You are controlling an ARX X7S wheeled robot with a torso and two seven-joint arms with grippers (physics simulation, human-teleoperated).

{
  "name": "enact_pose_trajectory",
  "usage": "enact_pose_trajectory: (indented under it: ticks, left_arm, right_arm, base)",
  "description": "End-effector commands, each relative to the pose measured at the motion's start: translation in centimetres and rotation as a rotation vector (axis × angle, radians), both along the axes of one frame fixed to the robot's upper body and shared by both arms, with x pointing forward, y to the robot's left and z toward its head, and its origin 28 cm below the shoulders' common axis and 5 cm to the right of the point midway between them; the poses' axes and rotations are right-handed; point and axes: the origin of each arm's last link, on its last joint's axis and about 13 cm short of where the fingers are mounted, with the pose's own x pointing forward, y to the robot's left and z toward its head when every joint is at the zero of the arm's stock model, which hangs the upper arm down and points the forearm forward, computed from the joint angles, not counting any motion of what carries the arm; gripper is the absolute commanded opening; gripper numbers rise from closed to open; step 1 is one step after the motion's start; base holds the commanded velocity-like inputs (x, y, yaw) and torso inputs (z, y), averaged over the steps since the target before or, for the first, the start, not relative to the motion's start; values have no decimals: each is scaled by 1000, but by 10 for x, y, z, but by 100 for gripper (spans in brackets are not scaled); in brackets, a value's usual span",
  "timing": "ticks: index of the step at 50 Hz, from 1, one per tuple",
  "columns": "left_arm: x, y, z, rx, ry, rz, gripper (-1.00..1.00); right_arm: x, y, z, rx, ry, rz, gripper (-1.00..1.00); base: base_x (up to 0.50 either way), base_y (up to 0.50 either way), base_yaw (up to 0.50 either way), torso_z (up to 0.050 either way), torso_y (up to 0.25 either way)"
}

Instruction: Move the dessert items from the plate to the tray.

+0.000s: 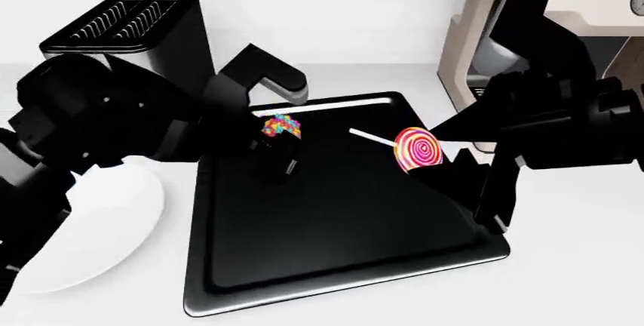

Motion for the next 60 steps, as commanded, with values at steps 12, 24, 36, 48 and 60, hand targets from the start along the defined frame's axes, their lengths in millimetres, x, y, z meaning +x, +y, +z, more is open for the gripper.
enact_pose_trajectory:
  ticks: [12, 24, 36, 48, 60]
  left_arm:
    - [15, -13, -18, 31, 48, -15, -100]
    - [14, -14, -18, 37, 48, -25, 100]
    - [1, -9, 19, -43, -60, -53, 100]
    - [-45, 18, 80, -128, -230, -20, 100]
    - [-92, 46, 92, -189, -351, 78, 100]
  right_arm:
    - [-2, -2, -1, 3, 3, 8, -100]
    - [-3, -1, -5, 6, 23, 16, -100]
    - [-1, -1, -4, -1, 23, 14, -100]
    - [5, 2, 0, -31, 37, 17, -100]
    - [13, 8, -2, -76, 71, 31, -100]
  base:
    - [0, 0, 0, 0, 0]
    - [0, 0, 0, 0, 0]
    - [0, 0, 0, 0, 0]
    - [0, 0, 0, 0, 0]
    - [0, 0, 0, 0, 0]
